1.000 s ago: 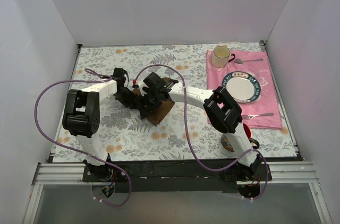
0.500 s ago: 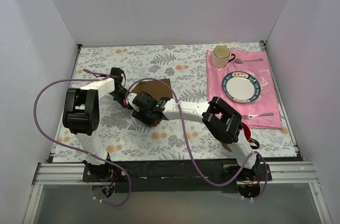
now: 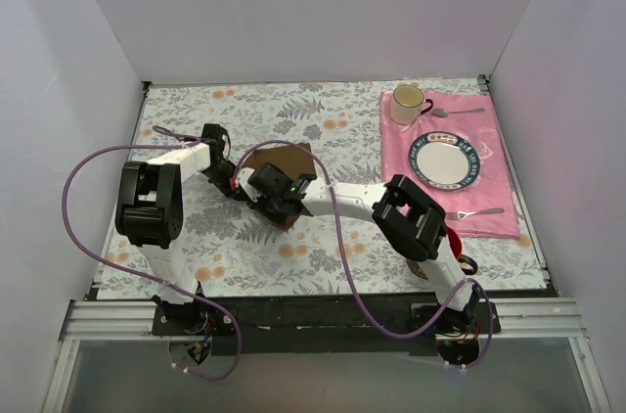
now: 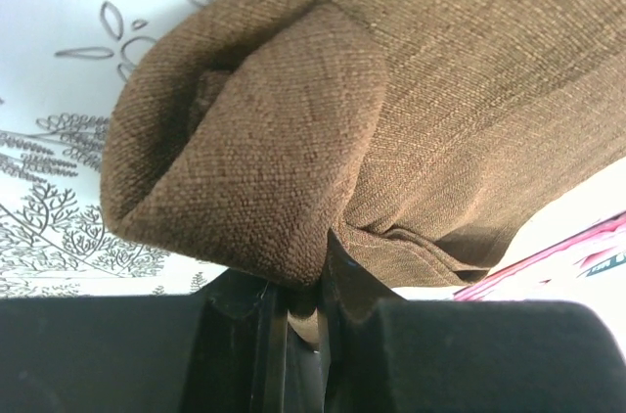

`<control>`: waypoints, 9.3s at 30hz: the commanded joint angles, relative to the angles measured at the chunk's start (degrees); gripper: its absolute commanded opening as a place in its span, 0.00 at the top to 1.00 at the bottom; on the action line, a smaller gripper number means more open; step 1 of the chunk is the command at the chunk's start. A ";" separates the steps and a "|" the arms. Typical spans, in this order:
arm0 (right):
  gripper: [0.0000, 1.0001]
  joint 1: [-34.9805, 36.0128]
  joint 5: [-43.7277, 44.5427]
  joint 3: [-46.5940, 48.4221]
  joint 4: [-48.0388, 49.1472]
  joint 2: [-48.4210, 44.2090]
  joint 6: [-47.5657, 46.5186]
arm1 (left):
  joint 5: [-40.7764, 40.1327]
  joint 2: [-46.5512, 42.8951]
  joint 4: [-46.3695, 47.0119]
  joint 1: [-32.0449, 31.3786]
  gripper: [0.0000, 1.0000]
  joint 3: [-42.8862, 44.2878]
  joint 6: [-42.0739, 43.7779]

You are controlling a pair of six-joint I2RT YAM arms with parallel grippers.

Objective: Fold the napkin, place the utensils inside, and roll it up
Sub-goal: Roll the napkin with the utensil

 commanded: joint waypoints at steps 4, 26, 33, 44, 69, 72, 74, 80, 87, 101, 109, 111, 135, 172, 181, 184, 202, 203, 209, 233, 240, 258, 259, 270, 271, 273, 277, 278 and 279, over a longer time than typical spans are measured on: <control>0.99 -9.35 -26.46 -0.21 1.36 3.95 9.20 | -2.01 -4.73 5.04 0.26 0.79 -3.33 8.11; 0.99 -21.49 -53.20 -3.64 12.52 11.42 29.59 | 8.70 -18.46 17.60 0.26 0.55 -8.34 9.36; 0.99 -23.08 -56.54 -4.08 14.90 13.53 31.62 | 12.05 -13.28 27.35 0.26 0.78 -10.63 5.92; 0.94 -24.31 -57.95 -4.44 14.47 12.31 30.75 | 5.55 -5.90 33.60 0.35 0.87 -13.97 7.23; 0.43 -18.07 -25.79 3.16 -14.13 0.09 4.37 | 3.88 2.90 32.73 0.35 0.95 -13.79 8.55; 0.60 -18.07 -24.47 -0.47 -9.91 -1.58 4.99 | 3.61 3.07 32.20 0.35 0.95 -13.27 8.99; 0.68 -18.07 -23.59 -4.16 -7.17 -2.02 4.99 | 3.53 3.34 32.03 0.35 0.95 -13.09 9.08; 0.70 -17.63 -22.54 -0.85 -10.66 -1.48 3.85 | 4.14 3.60 31.85 0.35 0.95 -12.74 9.17; 0.22 -10.09 -4.08 4.09 -13.32 -6.94 -2.21 | 4.84 4.13 29.92 0.35 0.96 -11.25 8.99; 0.20 -4.97 1.20 9.90 -3.56 3.60 -6.87 | 7.30 5.01 28.42 0.35 0.95 -10.10 7.41; 0.41 -4.80 2.95 6.38 -0.39 5.10 -6.00 | 7.57 4.31 27.63 0.35 0.96 -9.58 7.84; 0.52 -5.06 2.52 5.59 -0.48 4.93 -5.12 | 6.69 3.35 26.93 0.35 0.95 -9.40 8.29; 0.99 -22.46 -54.94 -7.95 19.12 10.62 24.85 | -7.13 -18.11 13.47 0.00 0.33 -11.75 5.83; 0.75 -20.97 -42.77 4.78 -4.33 8.80 12.47 | -8.17 -3.25 21.57 -4.57 0.97 -9.58 -0.68; 0.27 -9.29 -7.97 9.90 -10.85 1.94 5.79 | -6.75 -2.73 10.77 -4.57 1.00 -4.49 -4.54; 0.23 -5.17 4.42 9.01 -8.74 2.28 5.61 | -6.58 -1.85 6.19 -4.57 1.00 -1.32 -4.98; 0.88 -4.88 0.17 4.02 -2.07 5.19 7.36 | -4.99 -3.07 7.06 -4.40 1.00 -1.66 1.16; 0.90 -5.41 -2.12 2.87 -0.15 4.23 7.89 | -5.35 -3.77 7.33 -4.39 0.89 -1.75 1.95; 0.99 -13.40 -32.65 -5.13 8.66 2.98 14.11 | -9.83 -10.88 12.15 -4.22 0.37 -3.42 6.35; 0.95 -24.48 -61.38 2.68 8.14 17.32 27.84 | 4.85 -8.71 32.73 -4.13 0.64 -8.00 0.29; 0.77 -24.84 -57.88 4.87 3.67 14.33 23.91 | 1.50 -3.96 33.17 -3.87 0.68 -9.49 0.29; 0.25 -18.77 -18.94 12.80 -17.89 1.85 1.13 | 2.91 -0.53 30.97 -2.64 0.70 -9.05 2.14; 0.27 -18.60 -17.97 12.18 -17.71 1.59 0.95 | 3.00 -0.62 30.80 -2.55 0.70 -8.96 2.48; 0.63 -18.60 -5.86 1.73 -13.31 0.09 1.04 | 2.73 -0.97 28.69 -1.41 0.70 -8.70 5.38; 0.69 -18.60 -4.35 0.50 -12.61 0.00 0.25 | 2.73 -0.97 28.60 -1.23 0.70 -8.87 5.48; 0.70 -18.60 -2.41 -0.21 -12.43 0.18 -0.45 | 3.00 -0.79 28.51 -1.14 0.70 -9.31 5.91; 0.63 -18.16 -5.65 1.89 -13.66 1.59 -0.37 | 3.26 -0.53 28.42 -1.14 0.70 -9.66 6.18; 0.59 -17.55 -6.09 2.07 -12.53 0.97 -0.37 | 3.17 -0.53 28.51 -1.14 0.70 -9.66 6.27; 0.55 -17.11 -5.83 2.33 -12.08 0.45 -0.46 | 3.26 -0.53 28.42 -1.14 0.70 -9.58 6.35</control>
